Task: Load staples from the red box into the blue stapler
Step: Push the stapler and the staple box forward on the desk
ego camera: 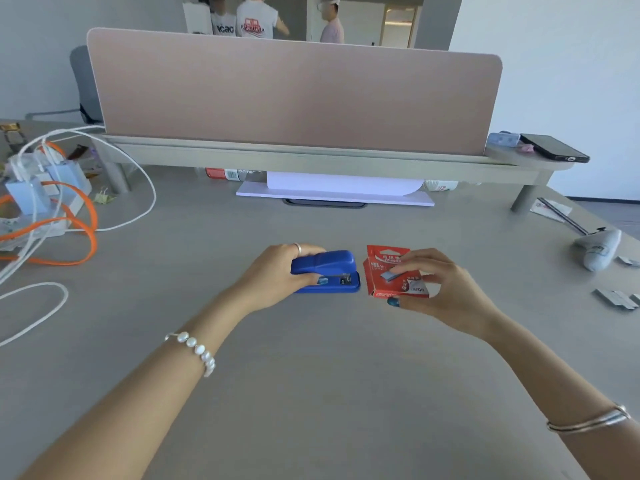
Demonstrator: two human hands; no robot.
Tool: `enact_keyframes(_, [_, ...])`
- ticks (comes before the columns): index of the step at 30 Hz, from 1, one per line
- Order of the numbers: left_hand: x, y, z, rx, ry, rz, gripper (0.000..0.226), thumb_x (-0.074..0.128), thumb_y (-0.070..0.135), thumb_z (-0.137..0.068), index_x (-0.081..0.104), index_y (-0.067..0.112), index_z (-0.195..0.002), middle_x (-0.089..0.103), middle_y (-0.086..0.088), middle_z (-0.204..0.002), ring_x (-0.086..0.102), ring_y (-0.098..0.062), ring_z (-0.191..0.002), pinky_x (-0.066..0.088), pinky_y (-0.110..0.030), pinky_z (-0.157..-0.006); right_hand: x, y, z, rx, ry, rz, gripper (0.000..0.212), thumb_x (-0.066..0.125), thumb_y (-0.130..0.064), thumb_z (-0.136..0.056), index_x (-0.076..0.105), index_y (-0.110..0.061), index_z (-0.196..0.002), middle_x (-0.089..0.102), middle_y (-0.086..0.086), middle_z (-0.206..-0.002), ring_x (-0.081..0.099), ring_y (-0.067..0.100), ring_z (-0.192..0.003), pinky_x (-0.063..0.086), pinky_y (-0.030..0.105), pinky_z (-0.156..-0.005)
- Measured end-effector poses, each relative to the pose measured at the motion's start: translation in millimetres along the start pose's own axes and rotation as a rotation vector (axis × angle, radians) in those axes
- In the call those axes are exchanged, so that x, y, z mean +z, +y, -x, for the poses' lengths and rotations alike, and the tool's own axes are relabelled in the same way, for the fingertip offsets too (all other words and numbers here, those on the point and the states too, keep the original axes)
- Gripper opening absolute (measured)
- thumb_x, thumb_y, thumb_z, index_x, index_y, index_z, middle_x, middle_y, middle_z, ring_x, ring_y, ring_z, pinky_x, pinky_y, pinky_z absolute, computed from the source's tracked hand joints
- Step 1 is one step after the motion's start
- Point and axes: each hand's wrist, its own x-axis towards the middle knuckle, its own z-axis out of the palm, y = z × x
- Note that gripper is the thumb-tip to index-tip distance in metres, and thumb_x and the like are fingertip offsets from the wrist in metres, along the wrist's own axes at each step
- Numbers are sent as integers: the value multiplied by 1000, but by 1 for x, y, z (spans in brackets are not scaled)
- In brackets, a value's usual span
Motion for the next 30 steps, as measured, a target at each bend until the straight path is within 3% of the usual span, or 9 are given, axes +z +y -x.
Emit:
enact_keyframes(6, [-7,-25,-72,-9,55,5,33,65,15,-81,63,29,-111,69,7,-107,65,-13,-95,49,-23,-83,-1,28,-73,45,101,-2,39,85,-14,-60,71,-28,-93,54,-2,-111,53,-1,-101,43,3,-79])
enact_keyframes(10, [-14,-44,-117,-29,59,-28,34,63,13,-81,62,25,-114,68,6,-103,64,-14,-92,47,-17,-75,6,54,-122,152,107,27,39,85,-17,-62,71,-25,-97,54,1,-115,58,16,-101,49,29,-91])
enact_keyframes(13, [-17,-54,-142,-44,61,-31,31,62,11,-83,61,22,-112,65,6,-100,60,-15,-89,41,-11,-70,16,71,-152,173,100,60,37,83,-20,-63,71,-27,-98,56,3,-115,58,20,-101,49,34,-91])
enact_keyframes(17, [-14,-69,-167,-70,17,-41,29,64,13,-83,60,19,-111,65,3,-104,59,-17,-91,41,-13,-68,27,78,-180,156,56,106,36,81,-16,-66,71,-24,-99,55,2,-107,55,21,-97,46,31,-85])
enact_keyframes(21, [-4,-80,-181,-80,-12,-50,32,64,13,-83,59,16,-114,63,2,-104,57,-15,-91,40,-17,-69,32,86,-194,198,14,120,36,80,-14,-66,70,-19,-100,54,2,-107,54,21,-100,46,33,-89])
enact_keyframes(24, [-3,-87,-187,-84,-4,-45,37,65,15,-83,57,18,-119,64,0,-114,58,-18,-100,40,-24,-83,38,94,-197,248,-29,92,35,82,-14,-63,71,-19,-96,55,0,-107,55,17,-97,44,23,-82])
enact_keyframes(27, [-4,-87,-186,-76,-18,-71,43,63,17,-84,54,20,-126,61,5,-117,55,-13,-103,36,-22,-87,40,97,-194,259,-30,47,36,82,-13,-63,70,-19,-96,52,0,-110,52,13,-92,38,5,-68])
enact_keyframes(30, [-6,-87,-186,-65,-3,-106,50,65,19,-84,49,20,-132,58,5,-128,51,-13,-115,32,-19,-91,41,99,-194,268,-35,33,37,82,-17,-64,69,-22,-98,51,0,-118,52,14,-100,41,18,-84])
